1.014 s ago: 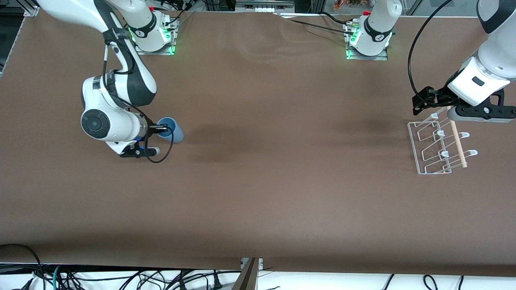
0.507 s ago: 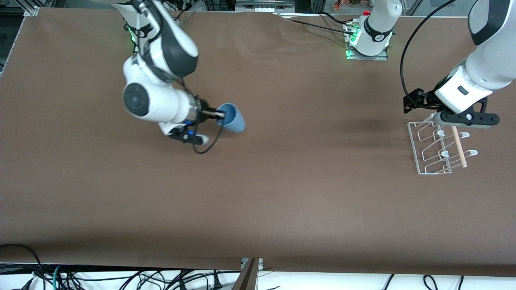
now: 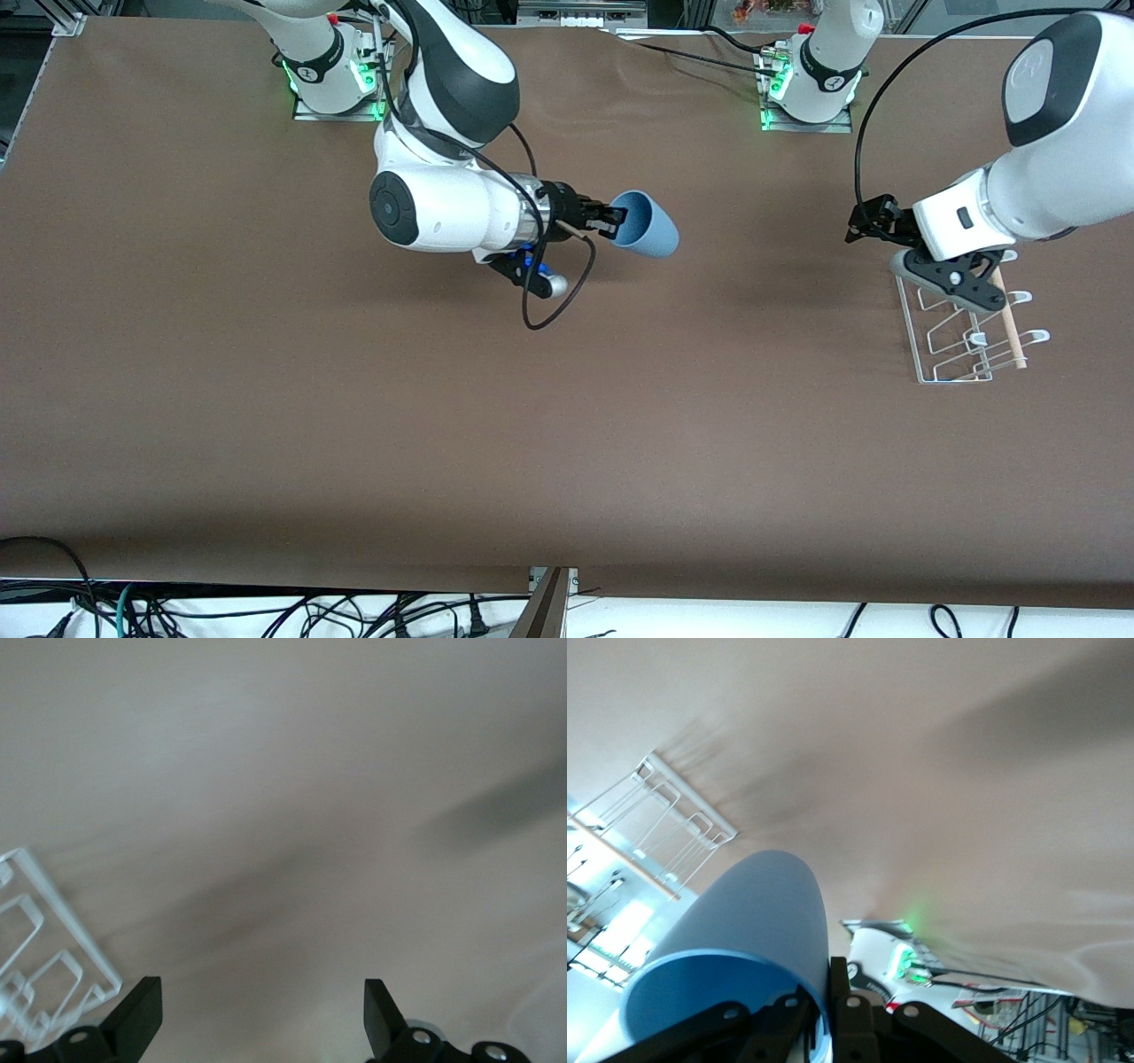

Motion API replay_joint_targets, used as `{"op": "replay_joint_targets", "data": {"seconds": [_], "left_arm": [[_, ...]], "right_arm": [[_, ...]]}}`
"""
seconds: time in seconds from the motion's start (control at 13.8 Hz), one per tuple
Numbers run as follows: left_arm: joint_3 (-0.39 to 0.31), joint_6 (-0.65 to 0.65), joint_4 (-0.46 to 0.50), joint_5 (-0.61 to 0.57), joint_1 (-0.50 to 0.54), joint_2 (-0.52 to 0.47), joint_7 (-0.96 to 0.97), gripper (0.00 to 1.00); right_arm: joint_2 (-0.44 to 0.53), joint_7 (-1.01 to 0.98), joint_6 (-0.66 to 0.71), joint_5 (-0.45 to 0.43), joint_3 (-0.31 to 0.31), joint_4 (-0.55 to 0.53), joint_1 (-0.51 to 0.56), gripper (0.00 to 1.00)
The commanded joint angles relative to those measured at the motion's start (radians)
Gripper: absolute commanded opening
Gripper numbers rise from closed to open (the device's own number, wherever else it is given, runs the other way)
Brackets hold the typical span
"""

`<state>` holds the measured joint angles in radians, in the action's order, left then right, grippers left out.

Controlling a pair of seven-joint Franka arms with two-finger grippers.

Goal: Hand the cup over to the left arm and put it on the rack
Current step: 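Lift the cup with the right gripper while the left gripper approaches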

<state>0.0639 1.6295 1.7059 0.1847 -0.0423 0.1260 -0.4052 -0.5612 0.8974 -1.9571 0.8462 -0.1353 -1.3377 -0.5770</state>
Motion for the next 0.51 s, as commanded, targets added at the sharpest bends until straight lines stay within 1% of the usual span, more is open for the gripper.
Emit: {"op": "replay_joint_targets", "data": {"seconds": [0.0, 0.14, 0.43], "left_arm": [[-0.006, -0.014, 0.012, 0.117, 0.025, 0.023, -0.272, 1.00], [-0.004, -0.013, 0.024, 0.194, 0.033, 0.038, -0.455, 1.00], [-0.004, -0.008, 0.104, 0.398, 0.035, 0.038, -0.783, 1.00]], "right_arm": [[-0.032, 0.026, -0.020, 0.097, 0.008, 0.045, -0.047, 0.00], [-0.043, 0.028, -0.020, 0.113, 0.010, 0.057, -0.067, 0.00], [-0.074, 0.054, -0.026, 0.114, 0.010, 0.115, -0.070, 0.00]]}}
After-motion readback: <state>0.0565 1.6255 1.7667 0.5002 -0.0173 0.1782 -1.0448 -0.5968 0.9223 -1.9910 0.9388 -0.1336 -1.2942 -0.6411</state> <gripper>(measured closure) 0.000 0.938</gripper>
